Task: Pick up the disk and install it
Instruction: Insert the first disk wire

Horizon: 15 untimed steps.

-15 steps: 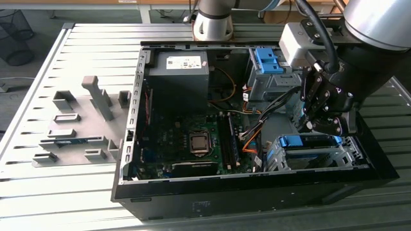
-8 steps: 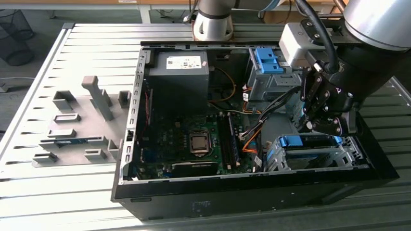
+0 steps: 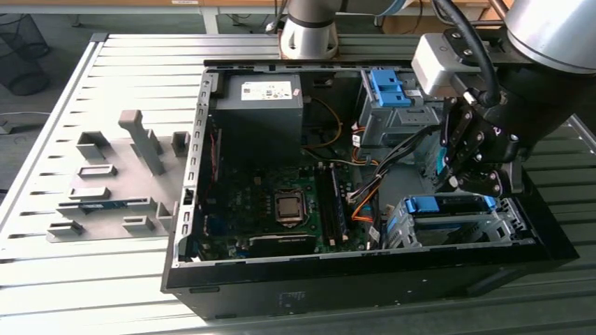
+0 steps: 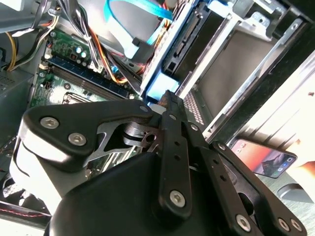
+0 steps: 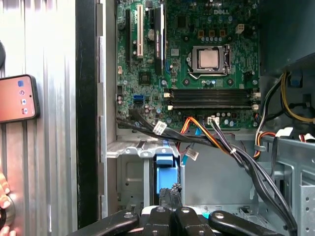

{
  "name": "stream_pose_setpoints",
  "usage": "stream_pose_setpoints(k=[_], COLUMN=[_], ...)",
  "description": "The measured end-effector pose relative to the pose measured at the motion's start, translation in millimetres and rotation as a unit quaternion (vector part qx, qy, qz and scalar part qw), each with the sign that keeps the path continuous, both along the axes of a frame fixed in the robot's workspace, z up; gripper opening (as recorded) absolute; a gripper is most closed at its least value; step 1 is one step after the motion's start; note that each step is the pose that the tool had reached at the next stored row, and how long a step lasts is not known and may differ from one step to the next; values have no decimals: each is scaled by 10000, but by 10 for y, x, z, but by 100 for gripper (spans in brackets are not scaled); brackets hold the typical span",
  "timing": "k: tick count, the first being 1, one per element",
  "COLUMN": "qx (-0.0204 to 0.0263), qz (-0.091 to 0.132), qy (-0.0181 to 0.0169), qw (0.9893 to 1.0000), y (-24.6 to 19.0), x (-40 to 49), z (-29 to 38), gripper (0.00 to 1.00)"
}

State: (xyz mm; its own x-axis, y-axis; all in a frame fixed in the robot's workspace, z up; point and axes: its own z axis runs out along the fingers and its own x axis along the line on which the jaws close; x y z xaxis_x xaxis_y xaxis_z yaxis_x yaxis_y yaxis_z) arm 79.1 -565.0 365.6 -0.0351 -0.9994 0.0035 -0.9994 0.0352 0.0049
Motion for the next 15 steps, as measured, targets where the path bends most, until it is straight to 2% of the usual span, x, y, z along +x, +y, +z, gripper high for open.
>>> stream_pose_setpoints(k=[12,15], qx=[0,-5], qz=[0,0], qy=[0,0], qw=[10000,10000], y=[1,19], x=[244,297], z=[-15,-18], gripper=[11,11])
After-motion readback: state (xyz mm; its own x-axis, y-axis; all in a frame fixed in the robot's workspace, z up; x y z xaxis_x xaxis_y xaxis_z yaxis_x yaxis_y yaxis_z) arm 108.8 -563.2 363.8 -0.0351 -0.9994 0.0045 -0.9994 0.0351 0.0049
